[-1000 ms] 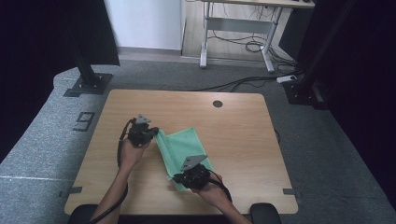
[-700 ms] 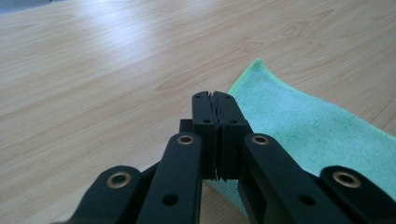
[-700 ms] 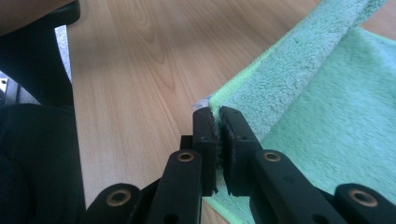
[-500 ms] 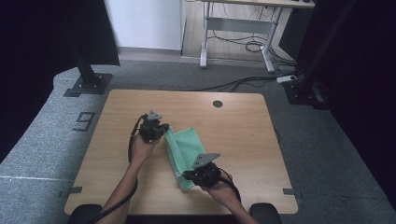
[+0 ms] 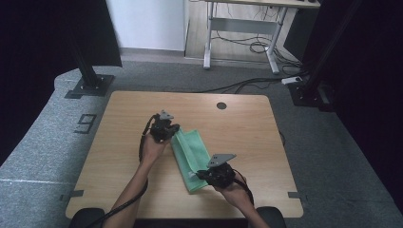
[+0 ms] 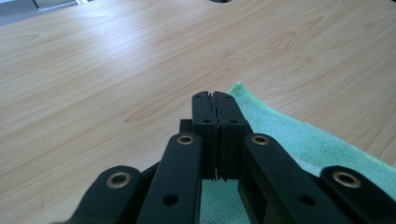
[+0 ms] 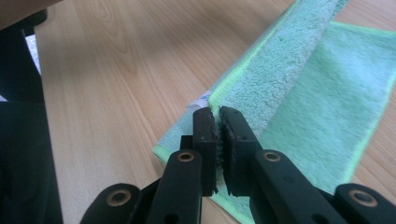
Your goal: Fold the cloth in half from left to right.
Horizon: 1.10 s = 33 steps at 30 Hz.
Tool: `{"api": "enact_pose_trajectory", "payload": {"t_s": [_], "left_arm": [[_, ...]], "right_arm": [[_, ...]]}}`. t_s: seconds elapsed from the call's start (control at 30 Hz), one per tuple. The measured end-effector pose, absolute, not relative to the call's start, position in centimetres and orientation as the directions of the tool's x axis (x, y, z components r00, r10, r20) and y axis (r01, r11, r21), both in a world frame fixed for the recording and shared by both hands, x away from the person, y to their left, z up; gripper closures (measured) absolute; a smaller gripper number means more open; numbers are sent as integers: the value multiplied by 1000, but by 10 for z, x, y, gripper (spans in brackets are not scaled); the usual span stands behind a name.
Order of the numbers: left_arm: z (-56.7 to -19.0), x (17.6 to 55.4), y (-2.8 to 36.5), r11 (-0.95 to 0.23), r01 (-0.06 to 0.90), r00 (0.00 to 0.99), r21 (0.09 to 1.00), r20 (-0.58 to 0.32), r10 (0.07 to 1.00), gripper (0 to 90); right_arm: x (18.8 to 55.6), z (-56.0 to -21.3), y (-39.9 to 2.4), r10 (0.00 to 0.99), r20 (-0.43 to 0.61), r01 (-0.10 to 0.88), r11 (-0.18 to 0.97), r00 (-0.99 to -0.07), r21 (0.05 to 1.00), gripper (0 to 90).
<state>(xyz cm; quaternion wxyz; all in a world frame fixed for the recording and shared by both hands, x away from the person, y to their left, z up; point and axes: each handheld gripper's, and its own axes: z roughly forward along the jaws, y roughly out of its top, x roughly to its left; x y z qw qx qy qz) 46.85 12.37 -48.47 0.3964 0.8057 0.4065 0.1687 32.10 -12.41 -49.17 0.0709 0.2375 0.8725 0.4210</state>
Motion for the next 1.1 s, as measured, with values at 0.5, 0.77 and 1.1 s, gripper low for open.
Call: {"api": "enact_pose_trajectory", "payload": {"t_s": [0.5, 0.77, 1.1], "left_arm": [[-496, 483, 95, -392, 527, 628, 754, -35, 777, 879], [-509, 489, 89, -412, 547, 623, 729, -25, 782, 877], [-526, 493, 90, -434, 568, 620, 700, -17, 784, 858]], "right_arm": [[329, -505, -146, 527, 103, 414, 515, -844, 751, 841], [335, -517, -147, 540, 115, 442, 527, -834, 726, 841], [339, -529, -143, 539, 123, 458, 549, -833, 699, 839]]}}
